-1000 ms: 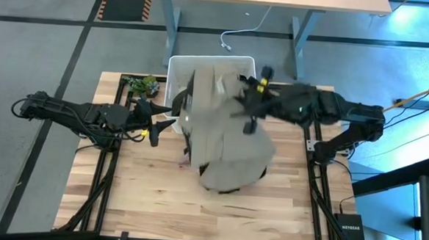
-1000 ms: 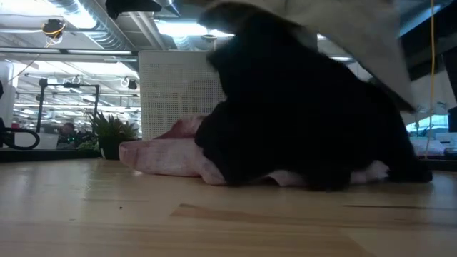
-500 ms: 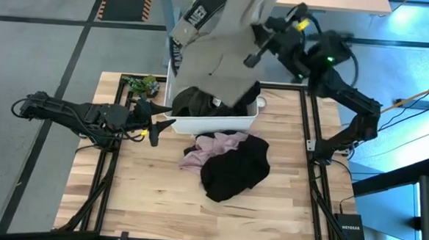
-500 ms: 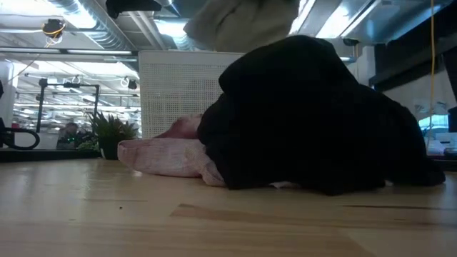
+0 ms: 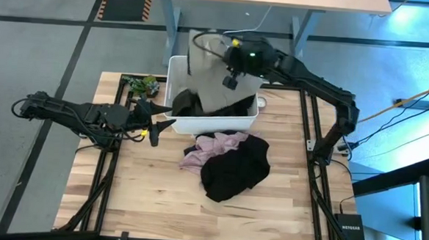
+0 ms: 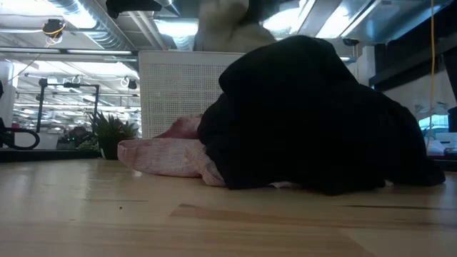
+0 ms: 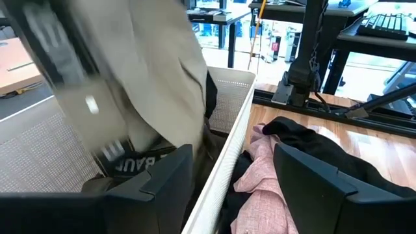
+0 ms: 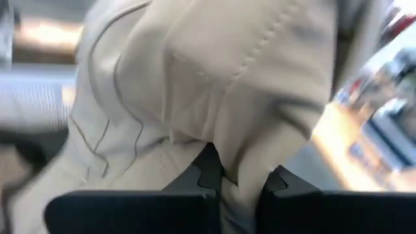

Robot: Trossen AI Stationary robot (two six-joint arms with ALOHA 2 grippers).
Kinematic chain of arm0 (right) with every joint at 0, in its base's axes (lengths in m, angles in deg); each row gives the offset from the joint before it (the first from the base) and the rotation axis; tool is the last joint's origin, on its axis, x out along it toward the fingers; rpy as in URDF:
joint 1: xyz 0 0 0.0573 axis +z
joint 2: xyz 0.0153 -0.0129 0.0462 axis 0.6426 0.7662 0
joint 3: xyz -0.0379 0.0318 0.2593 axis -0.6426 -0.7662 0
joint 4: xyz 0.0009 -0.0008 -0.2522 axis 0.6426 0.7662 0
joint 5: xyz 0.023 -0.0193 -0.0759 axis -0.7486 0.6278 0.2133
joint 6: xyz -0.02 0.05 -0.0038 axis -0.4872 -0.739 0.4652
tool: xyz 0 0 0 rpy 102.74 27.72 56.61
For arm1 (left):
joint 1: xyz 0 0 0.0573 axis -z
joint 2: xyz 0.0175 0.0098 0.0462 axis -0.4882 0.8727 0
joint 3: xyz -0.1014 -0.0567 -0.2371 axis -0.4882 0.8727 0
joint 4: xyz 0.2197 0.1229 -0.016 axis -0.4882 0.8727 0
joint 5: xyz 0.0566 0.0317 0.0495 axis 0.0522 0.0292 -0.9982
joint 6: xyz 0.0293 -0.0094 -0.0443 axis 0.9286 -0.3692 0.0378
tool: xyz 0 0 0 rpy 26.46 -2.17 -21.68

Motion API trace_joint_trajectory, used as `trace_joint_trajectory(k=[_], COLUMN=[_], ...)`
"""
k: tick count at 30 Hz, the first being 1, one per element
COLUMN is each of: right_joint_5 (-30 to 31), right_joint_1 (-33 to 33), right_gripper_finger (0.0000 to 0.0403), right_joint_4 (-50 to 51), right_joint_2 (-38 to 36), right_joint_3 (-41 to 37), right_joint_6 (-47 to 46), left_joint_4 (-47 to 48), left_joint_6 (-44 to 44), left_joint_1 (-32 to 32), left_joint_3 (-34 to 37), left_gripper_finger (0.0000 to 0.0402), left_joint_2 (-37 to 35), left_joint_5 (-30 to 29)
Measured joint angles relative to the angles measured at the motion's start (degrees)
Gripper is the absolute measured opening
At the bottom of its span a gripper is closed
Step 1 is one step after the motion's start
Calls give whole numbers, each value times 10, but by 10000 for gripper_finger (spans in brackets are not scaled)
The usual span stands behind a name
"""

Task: Sort clothes
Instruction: Put the brown shorts into the white bin

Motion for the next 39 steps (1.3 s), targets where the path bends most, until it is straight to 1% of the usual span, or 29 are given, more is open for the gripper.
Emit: trace_joint_trajectory(k=[2, 4, 7, 10, 15, 18, 21, 25, 28, 32, 34, 36, 39], right_joint_5=[-19, -50, -75, -76, -70, -57, -42, -47, -55, -50, -50, -51, -53], right_joint_1=[-6, -7, -4, 2, 4, 3, 3, 4, 3, -2, -6, -10, -17], right_gripper_finger=[37, 38, 54, 90, 175, 220, 251, 271, 272, 269, 269, 269, 268], right_joint_4=[47, 86, 108, 106, 116, 157, 217, 292, 335, 342, 331, 293, 220], right_joint_2=[20, 40, 71, 94, 101, 100, 97, 93, 94, 84, 86, 92, 103], right_joint_3=[0, 0, 0, 0, 2, 43, 121, 217, 258, 233, 207, 169, 93], right_joint_6=[-14, -26, -51, -87, -81, -72, -70, -70, -71, -72, -74, -74, -74], left_joint_4=[0, 0, 0, 0, 2, 5, 5, 5, 5, 5, 5, 4, 4], left_joint_6=[0, 0, 0, -3, -13, -13, -14, -15, -18, -20, -20, -20, -20], left_joint_1=[0, 0, 0, 0, 0, 0, 0, 0, 0, 0, 0, 0, 0], left_joint_3=[0, 0, 0, 0, 0, 0, 0, 0, 0, 0, 0, 0, 0], left_gripper_finger=[209, 209, 209, 209, 209, 209, 209, 209, 209, 209, 209, 209, 209], left_joint_2=[0, 0, 0, 0, 0, 0, 0, 0, 0, 0, 0, 0, 0], left_joint_5=[0, 0, 0, 0, 0, 0, 0, 0, 0, 0, 0, 0, 0])
